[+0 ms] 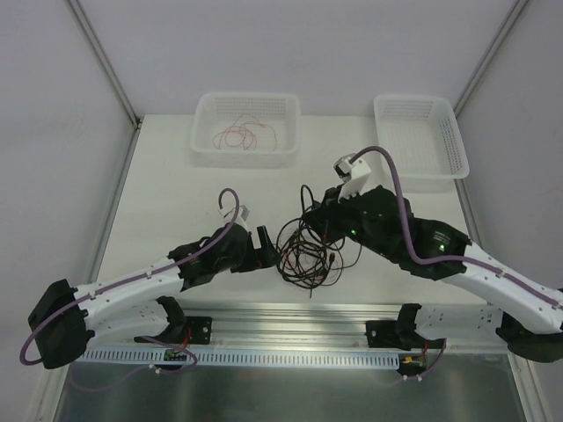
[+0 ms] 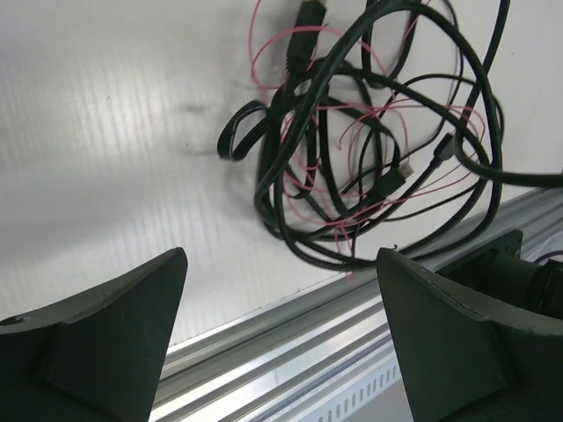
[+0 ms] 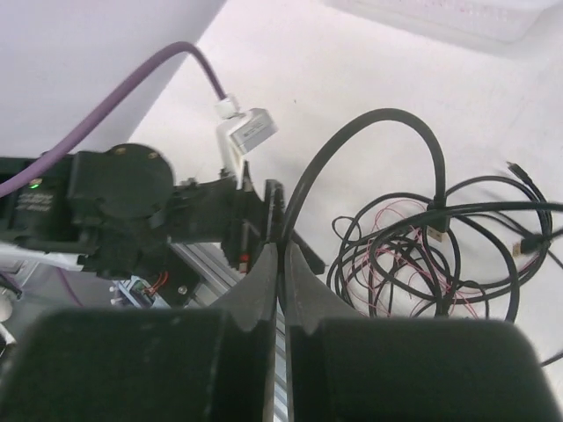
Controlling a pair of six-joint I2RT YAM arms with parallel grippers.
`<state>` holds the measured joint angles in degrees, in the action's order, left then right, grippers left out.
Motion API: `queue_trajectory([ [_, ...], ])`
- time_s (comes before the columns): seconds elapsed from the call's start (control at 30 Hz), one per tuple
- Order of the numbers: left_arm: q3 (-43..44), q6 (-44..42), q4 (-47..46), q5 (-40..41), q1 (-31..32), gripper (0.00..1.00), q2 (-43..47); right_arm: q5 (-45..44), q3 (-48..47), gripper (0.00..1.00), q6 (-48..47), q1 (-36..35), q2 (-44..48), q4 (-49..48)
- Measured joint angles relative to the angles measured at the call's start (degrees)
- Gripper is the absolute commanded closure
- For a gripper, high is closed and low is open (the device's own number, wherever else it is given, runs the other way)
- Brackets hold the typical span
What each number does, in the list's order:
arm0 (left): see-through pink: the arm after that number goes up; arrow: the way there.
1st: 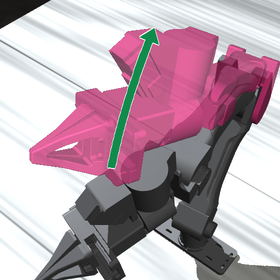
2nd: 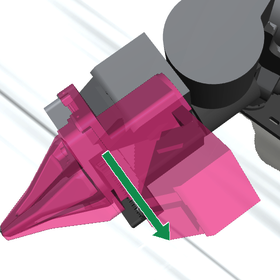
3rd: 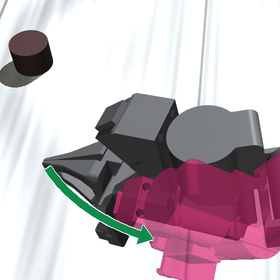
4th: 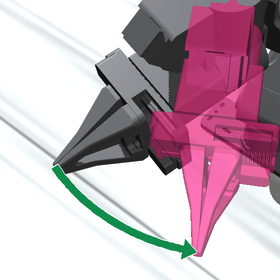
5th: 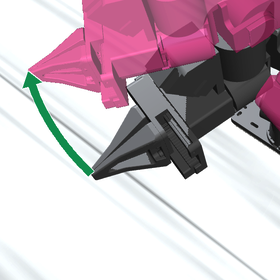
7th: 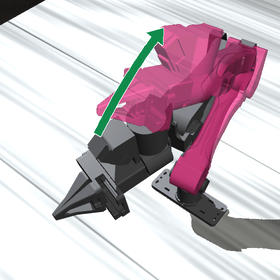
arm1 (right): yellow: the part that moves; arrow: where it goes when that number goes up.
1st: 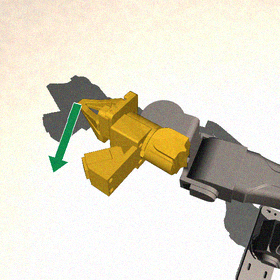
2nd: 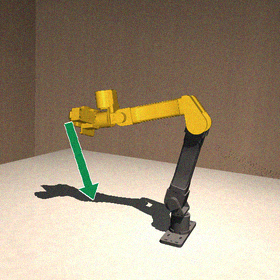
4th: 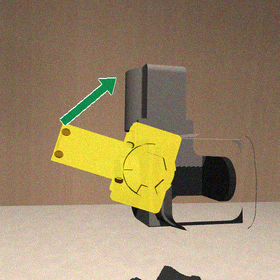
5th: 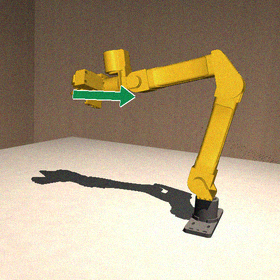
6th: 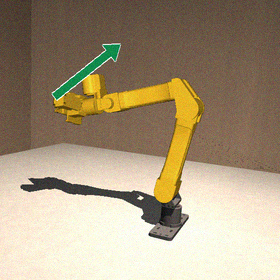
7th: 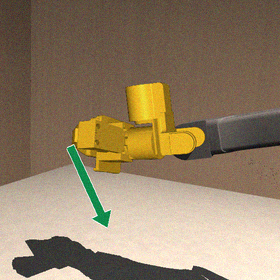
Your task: Untangle the cables
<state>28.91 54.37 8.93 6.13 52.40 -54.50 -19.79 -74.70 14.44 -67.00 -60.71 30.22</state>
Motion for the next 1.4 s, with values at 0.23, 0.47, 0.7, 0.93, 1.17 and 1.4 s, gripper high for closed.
queue_trajectory([
  [0.23,8.92,-0.22,-3.72,1.18,0.00,0.19,-14.78,2.86,-0.28,0.99,-3.65,0.00,6.43,1.86],
  [0.47,15.50,-1.05,-6.67,1.51,0.00,0.52,-29.70,3.93,-1.64,0.99,-5.60,-0.02,9.62,4.44],
  [0.7,15.15,-1.53,-8.24,2.89,-1.03,0.98,-33.62,-2.91,-2.91,0.99,-7.87,-0.02,16.04,9.62],
  [0.93,11.21,-6.56,-1.66,6.14,-8.09,1.00,-20.90,-19.56,-6.45,0.99,-9.99,-0.02,20.20,16.20],
  [1.17,20.50,-20.04,7.41,5.77,-9.29,1.00,-5.95,-29.24,-0.55,0.99,-8.26,0.00,22.25,18.08],
  [1.4,22.36,-26.12,8.11,-5.68,-9.27,1.00,-2.32,-26.60,16.33,0.99,-0.26,0.85,19.19,15.17],
])
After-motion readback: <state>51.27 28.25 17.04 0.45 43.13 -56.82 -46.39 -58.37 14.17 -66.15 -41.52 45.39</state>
